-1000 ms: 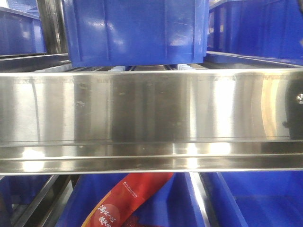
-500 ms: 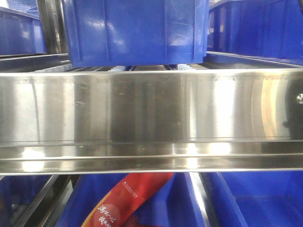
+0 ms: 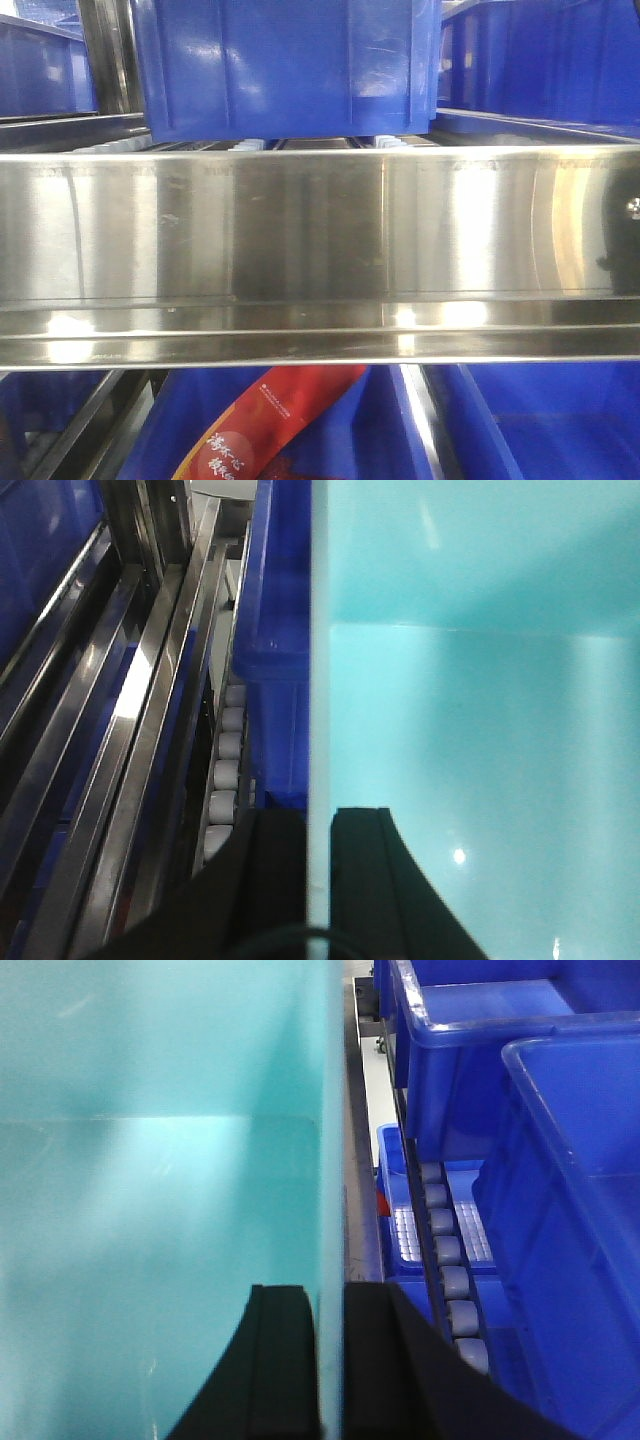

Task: Fetch blue bin and place on conveyor start
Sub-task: 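Lift the light-blue bin with both grippers and pull it off the shelf, then hold the bin in both grippers while the base drives to the conveyor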

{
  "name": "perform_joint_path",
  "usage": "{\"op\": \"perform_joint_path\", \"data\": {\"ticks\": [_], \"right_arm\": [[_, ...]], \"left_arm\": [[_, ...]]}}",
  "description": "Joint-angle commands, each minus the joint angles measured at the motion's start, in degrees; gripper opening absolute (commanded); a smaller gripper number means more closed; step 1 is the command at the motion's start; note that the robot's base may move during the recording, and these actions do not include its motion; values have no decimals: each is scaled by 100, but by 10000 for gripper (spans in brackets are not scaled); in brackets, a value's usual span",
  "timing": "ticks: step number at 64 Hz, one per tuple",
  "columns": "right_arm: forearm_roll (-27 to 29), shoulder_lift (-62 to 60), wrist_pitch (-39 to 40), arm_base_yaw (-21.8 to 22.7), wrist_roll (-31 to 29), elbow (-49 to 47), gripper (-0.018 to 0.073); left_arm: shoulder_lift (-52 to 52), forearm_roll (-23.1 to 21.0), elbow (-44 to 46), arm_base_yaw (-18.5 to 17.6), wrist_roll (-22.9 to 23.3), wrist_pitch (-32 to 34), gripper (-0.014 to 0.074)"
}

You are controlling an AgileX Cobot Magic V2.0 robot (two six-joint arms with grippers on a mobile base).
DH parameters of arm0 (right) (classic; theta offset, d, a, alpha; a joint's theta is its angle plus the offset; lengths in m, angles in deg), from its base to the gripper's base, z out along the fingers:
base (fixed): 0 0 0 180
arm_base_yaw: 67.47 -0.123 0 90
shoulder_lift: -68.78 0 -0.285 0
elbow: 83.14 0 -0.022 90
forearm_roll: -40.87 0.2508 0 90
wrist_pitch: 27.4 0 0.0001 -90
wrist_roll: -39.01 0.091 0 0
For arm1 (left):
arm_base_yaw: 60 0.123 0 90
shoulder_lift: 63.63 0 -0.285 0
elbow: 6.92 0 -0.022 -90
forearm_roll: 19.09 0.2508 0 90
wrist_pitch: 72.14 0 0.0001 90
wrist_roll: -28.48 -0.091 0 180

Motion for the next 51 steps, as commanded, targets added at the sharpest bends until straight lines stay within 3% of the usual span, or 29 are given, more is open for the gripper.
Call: {"op": "perform_joint_path", "data": {"ticks": [1, 51], "right_arm": [[-169, -37, 201, -31, -62, -56, -161], [-169, -37, 201, -31, -62, -56, -161]], "left_arm": [[83, 168, 76, -38, -21, 214, -111], [83, 168, 76, -38, -21, 214, -111]]}}
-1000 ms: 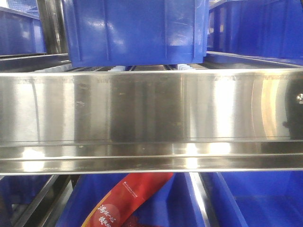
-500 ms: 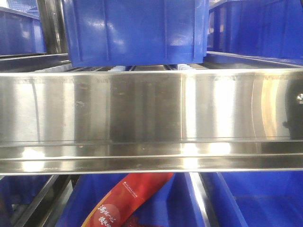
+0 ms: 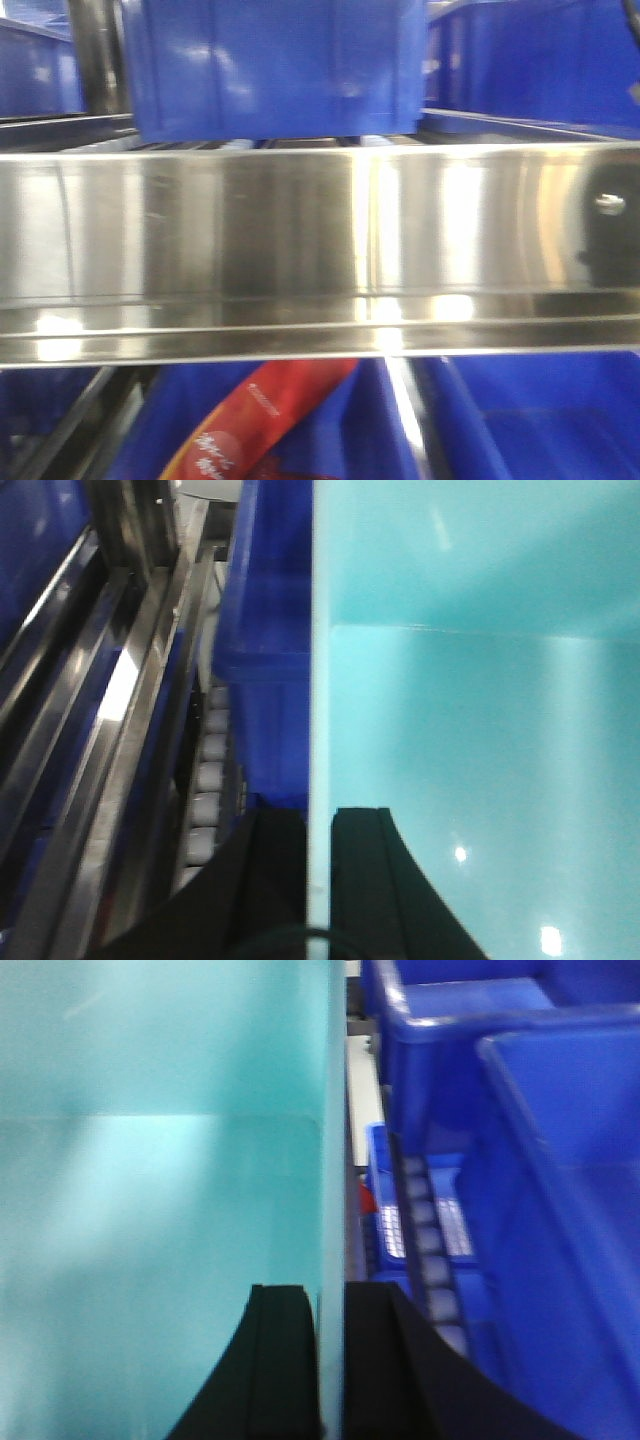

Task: Fetch blue bin and place on conveyor start
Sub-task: 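Hold the bin in both grippers while the base drives to the conveyor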

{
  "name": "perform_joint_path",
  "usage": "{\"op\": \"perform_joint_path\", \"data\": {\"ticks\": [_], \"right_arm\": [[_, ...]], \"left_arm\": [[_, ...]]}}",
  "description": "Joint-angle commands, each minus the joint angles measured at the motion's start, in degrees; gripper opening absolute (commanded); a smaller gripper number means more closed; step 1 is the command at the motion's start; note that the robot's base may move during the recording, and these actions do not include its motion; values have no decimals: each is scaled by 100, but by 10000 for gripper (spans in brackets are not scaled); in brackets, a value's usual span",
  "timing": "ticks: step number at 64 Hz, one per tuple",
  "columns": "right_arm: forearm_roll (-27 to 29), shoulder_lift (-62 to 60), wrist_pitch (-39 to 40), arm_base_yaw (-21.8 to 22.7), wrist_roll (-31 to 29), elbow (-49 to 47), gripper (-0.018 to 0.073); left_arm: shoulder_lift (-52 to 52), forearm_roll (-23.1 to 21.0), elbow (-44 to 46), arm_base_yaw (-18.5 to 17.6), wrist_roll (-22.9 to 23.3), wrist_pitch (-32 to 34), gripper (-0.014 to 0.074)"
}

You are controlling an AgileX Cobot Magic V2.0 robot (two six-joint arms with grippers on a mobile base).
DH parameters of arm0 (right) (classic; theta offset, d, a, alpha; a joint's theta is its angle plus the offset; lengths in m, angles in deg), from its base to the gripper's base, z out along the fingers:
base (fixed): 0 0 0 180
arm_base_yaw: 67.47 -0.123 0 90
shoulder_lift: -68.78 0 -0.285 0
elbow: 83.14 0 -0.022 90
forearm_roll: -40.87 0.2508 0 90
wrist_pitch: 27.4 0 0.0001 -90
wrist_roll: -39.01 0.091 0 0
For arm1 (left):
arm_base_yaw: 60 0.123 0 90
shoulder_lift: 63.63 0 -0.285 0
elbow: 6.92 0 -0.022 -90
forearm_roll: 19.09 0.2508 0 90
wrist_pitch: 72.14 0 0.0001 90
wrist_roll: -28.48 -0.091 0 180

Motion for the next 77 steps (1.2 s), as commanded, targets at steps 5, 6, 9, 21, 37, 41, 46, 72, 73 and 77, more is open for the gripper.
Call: {"op": "perform_joint_path", "data": {"ticks": [5, 6, 9, 21, 37, 41, 46, 72, 73, 77], "right_arm": [[-169, -49, 159, -8, -62, -56, -161], [-169, -49, 159, -8, -62, -56, -161], [-169, -49, 159, -8, -62, -56, -161], [-169, -49, 159, -8, -62, -56, -161], [-169, -49, 159, -8, -62, -56, -161], [-169, -49, 159, -8, -62, -56, -161], [-169, -49, 159, -8, -62, -56, -161], [-169, -49, 159, -8, -62, -56, -161], [-169, -49, 159, -8, -62, -56, -161], [-169, -49, 159, -8, -62, -56, -161]], "left_arm": [[83, 121, 76, -38, -16, 214, -111], [83, 121, 76, -38, -16, 214, -111], [83, 121, 76, -38, -16, 214, -111], [83, 121, 76, -38, -16, 214, -111], [83, 121, 76, -38, -16, 214, -111], [83, 121, 76, -38, -16, 214, -111], [83, 121, 76, -38, -16, 214, -111], [83, 121, 76, -38, -16, 214, -111], [83, 121, 76, -38, -16, 214, -111], [83, 121, 76, -38, -16, 214, -111]]}}
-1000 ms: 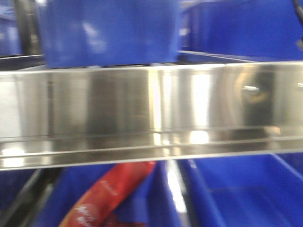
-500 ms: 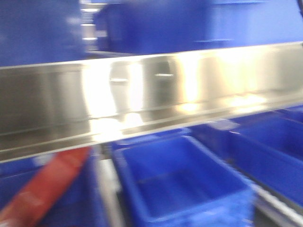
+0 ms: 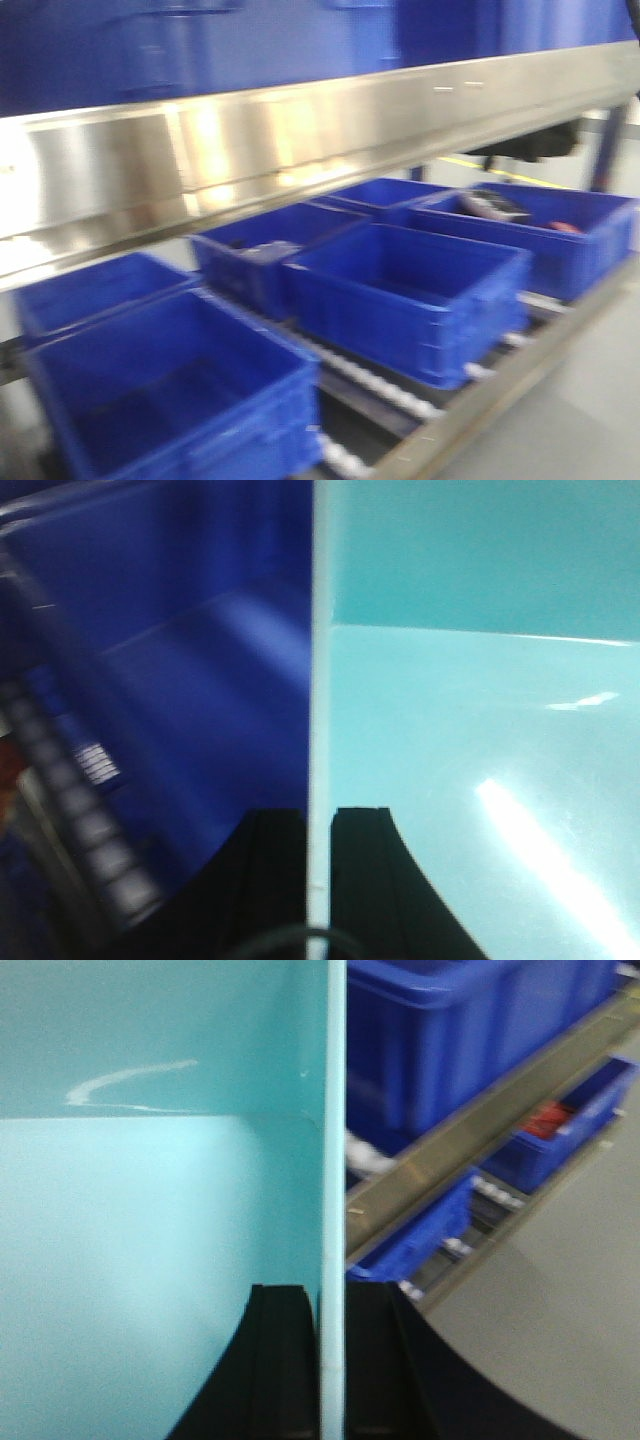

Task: Fetch blue bin and place on conveyor start
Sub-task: 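Hold the bin in both grippers while the base drives to the conveyor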

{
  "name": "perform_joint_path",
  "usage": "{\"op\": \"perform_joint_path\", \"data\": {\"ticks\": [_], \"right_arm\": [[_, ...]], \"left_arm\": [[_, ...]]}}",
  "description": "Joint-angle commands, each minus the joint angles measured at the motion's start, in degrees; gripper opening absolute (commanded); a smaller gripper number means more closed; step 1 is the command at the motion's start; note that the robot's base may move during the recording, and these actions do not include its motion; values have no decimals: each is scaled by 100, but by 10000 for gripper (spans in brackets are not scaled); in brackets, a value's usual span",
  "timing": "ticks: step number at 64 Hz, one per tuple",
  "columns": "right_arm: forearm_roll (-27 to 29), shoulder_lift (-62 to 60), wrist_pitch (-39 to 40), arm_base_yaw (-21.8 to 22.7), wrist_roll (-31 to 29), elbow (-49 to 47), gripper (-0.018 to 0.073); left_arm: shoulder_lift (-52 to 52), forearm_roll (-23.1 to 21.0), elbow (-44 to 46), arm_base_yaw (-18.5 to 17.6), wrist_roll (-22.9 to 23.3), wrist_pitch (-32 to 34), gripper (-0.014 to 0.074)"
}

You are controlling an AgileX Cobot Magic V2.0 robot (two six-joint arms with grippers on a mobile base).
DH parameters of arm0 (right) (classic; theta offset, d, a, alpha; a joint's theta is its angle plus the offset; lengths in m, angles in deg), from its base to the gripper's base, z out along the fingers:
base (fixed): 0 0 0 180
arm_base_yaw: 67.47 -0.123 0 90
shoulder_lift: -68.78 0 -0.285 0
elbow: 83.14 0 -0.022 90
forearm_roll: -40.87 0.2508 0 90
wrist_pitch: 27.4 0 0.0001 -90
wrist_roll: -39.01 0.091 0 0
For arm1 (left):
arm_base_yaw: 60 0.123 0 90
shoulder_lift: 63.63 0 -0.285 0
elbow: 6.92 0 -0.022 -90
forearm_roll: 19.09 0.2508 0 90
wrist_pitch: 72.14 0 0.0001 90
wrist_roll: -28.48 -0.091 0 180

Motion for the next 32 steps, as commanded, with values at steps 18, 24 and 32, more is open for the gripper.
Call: {"op": "perform_joint_path", "data": {"ticks": [18, 24, 32], "right_arm": [[-148, -58, 154, 3, -62, -56, -161], [-148, -58, 154, 3, -62, -56, -161], [-148, -58, 154, 3, -62, -56, -161]], "left_arm": [[83, 121, 76, -38, -16, 214, -111], [83, 121, 76, -38, -16, 214, -111], [83, 121, 76, -38, -16, 214, -111]]}}
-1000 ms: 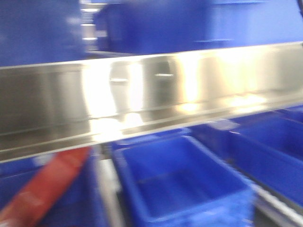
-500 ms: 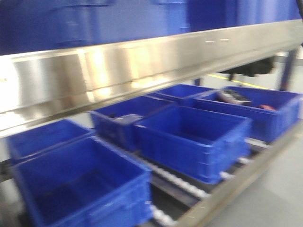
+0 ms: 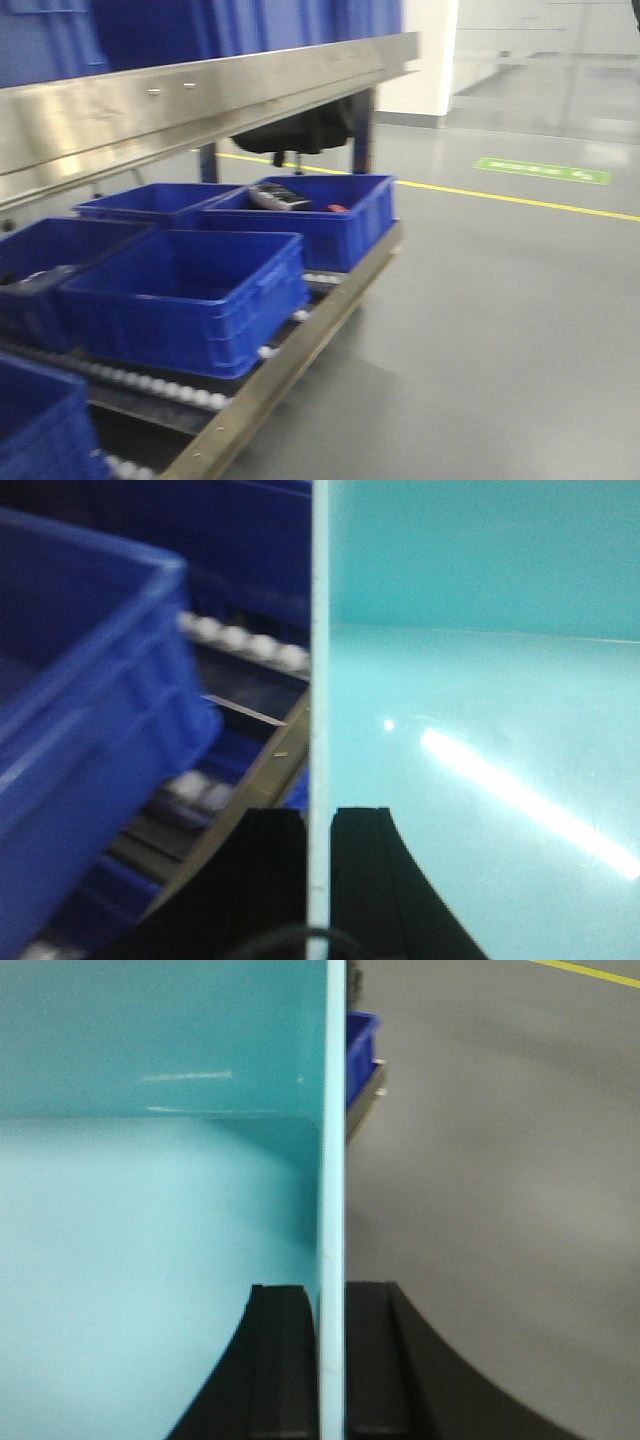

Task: Fetch blue bin and place on conveyor start
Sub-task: 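Hold the bin in both grippers while the base drives to the conveyor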

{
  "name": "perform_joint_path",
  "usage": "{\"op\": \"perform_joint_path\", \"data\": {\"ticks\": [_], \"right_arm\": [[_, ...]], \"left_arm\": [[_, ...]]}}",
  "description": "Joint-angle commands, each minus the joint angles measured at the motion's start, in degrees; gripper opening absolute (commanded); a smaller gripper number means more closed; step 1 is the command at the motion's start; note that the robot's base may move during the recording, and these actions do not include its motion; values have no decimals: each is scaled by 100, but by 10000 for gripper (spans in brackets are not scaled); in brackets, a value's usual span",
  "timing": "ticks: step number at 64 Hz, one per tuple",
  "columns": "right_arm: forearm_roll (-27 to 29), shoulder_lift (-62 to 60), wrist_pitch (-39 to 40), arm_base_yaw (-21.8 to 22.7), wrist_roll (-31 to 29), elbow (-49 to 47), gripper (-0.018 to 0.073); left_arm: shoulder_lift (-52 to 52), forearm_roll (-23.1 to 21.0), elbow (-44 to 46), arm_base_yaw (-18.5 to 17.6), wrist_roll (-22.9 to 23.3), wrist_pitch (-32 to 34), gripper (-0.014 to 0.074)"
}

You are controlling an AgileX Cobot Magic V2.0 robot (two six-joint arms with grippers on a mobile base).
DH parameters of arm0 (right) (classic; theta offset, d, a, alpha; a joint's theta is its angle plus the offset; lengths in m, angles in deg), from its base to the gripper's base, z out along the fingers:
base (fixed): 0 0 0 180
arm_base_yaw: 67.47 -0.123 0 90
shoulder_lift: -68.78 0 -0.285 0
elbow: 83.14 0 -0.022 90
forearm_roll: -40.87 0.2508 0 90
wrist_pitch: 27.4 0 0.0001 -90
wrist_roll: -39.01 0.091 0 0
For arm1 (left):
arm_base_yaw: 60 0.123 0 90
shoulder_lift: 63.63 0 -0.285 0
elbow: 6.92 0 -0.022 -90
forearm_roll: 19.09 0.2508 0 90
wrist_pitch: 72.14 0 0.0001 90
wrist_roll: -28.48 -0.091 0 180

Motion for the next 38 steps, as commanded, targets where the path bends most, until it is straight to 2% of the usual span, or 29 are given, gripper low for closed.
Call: {"op": "perform_joint_path", "data": {"ticks": [1, 38], "right_arm": [[-148, -58, 154, 3, -62, -56, -161], [-148, -58, 154, 3, -62, -56, -161]], "left_arm": [[83, 121, 76, -38, -16, 214, -111], [83, 121, 76, -38, -16, 214, -111]]}}
